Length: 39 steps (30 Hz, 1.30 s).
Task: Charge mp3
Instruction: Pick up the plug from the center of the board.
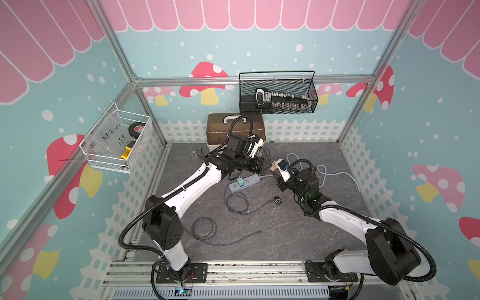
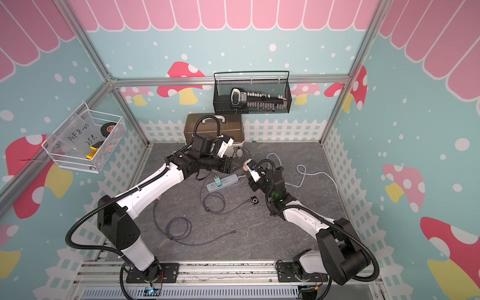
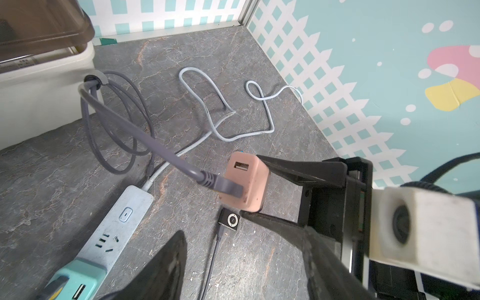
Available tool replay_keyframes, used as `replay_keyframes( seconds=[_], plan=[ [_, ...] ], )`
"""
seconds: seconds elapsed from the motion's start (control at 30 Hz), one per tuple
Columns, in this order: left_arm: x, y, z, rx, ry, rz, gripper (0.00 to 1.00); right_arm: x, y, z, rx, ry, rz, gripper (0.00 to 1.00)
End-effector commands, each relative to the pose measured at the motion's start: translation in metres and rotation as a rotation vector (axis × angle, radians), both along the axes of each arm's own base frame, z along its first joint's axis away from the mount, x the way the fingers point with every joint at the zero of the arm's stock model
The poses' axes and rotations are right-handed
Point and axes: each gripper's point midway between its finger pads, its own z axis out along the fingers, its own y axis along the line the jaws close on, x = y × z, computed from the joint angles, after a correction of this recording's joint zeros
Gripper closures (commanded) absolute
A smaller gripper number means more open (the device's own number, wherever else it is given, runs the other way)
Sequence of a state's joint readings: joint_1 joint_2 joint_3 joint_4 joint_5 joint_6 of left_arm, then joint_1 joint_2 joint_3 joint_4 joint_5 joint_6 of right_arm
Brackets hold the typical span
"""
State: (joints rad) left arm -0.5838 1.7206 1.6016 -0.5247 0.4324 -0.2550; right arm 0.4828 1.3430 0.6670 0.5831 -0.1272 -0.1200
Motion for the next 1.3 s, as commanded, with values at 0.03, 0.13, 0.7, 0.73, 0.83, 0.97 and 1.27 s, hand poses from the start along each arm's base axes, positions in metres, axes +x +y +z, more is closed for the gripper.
replay_keyframes(
  seconds=[0.03, 0.13, 0.7, 0.73, 0.83, 0.97, 1.27],
  plan=[
    [-0.008, -0.001, 0.001, -0.010, 0.026, -0.023, 0.34, -0.007, 0.008, 0.029, 0.030, -0.114, 0.050, 0.85],
    [-0.009, -0.002, -0.001, 0.004, 0.033, -0.040, 0.34, -0.007, 0.007, 0.029, 0.025, -0.127, 0.048, 0.85],
    [-0.003, 0.017, 0.003, 0.121, 0.025, -0.112, 0.33, -0.006, 0.008, 0.026, 0.033, -0.194, 0.049, 0.88],
    [-0.001, 0.018, 0.003, 0.117, 0.028, -0.109, 0.33, -0.006, 0.008, 0.026, 0.041, -0.194, 0.052, 0.88],
    [0.002, 0.019, 0.008, 0.096, 0.032, -0.129, 0.33, -0.004, 0.010, 0.024, 0.056, -0.191, 0.051, 0.89],
    [-0.001, 0.037, 0.033, 0.130, -0.036, -0.158, 0.33, -0.001, 0.008, 0.019, 0.038, -0.189, 0.035, 0.89],
    [0.011, 0.042, 0.064, 0.197, -0.155, -0.227, 0.29, -0.004, 0.018, 0.019, 0.022, -0.207, 0.099, 0.89]
  ],
)
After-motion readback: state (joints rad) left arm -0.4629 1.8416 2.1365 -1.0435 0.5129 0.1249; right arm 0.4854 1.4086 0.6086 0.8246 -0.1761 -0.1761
